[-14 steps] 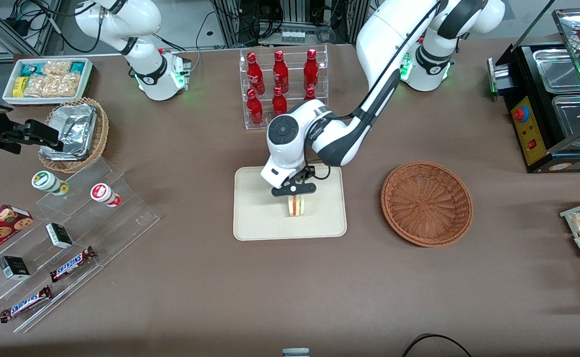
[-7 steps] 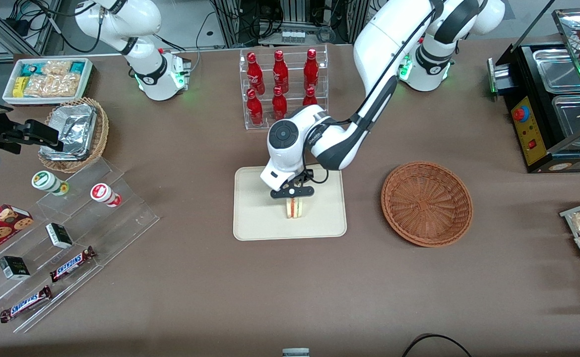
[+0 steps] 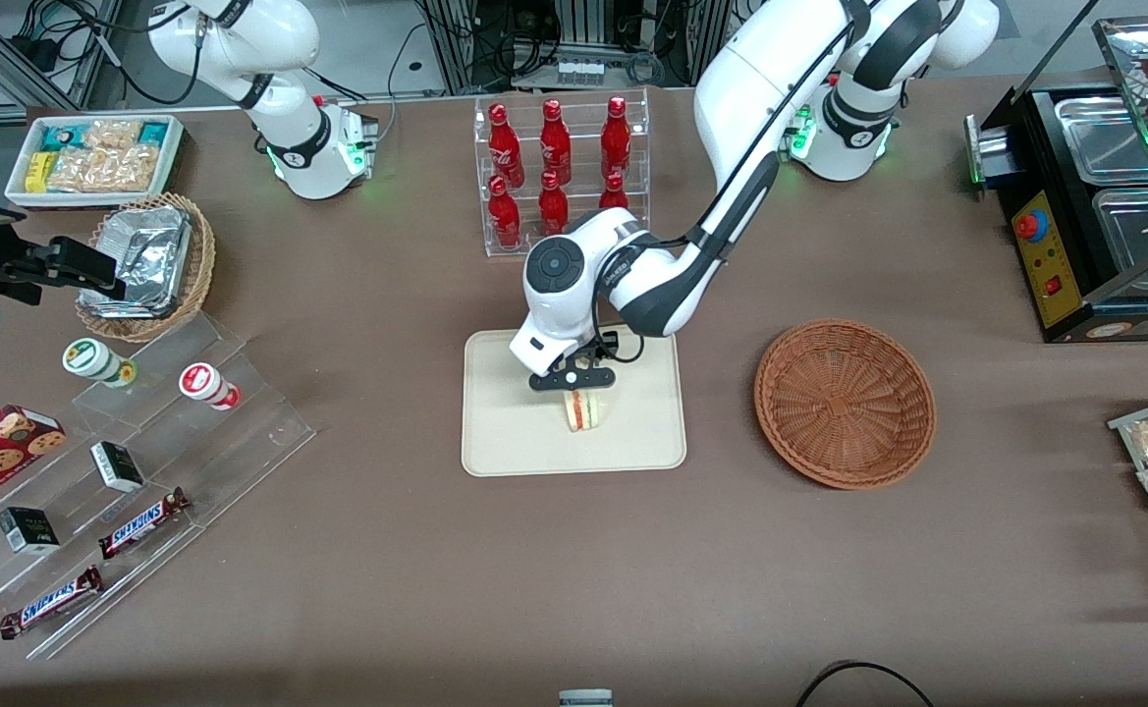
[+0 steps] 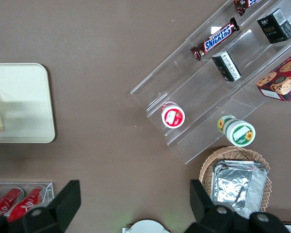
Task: Place sandwich from basket to tray
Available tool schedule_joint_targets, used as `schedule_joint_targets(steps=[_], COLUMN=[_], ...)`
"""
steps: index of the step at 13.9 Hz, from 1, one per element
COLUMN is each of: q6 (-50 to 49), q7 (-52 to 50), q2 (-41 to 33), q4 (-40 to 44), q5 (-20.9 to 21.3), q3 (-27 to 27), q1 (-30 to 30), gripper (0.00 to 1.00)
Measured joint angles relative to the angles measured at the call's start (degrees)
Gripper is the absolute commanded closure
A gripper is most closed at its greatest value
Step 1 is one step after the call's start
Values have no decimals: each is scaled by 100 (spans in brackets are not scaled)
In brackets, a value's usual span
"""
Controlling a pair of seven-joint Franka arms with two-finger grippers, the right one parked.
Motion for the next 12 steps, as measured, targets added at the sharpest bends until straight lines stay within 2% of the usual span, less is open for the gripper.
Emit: schedule_joint_targets(steps=[3, 6, 12], q6=[-123, -760, -2083], q7=[-17, -112, -266], q2=[-296, -966, -2257], q4=[178, 226, 227], q5=[0, -4, -6], q3=[61, 117, 155], q1=[31, 265, 1336], gripper=[0, 0, 0])
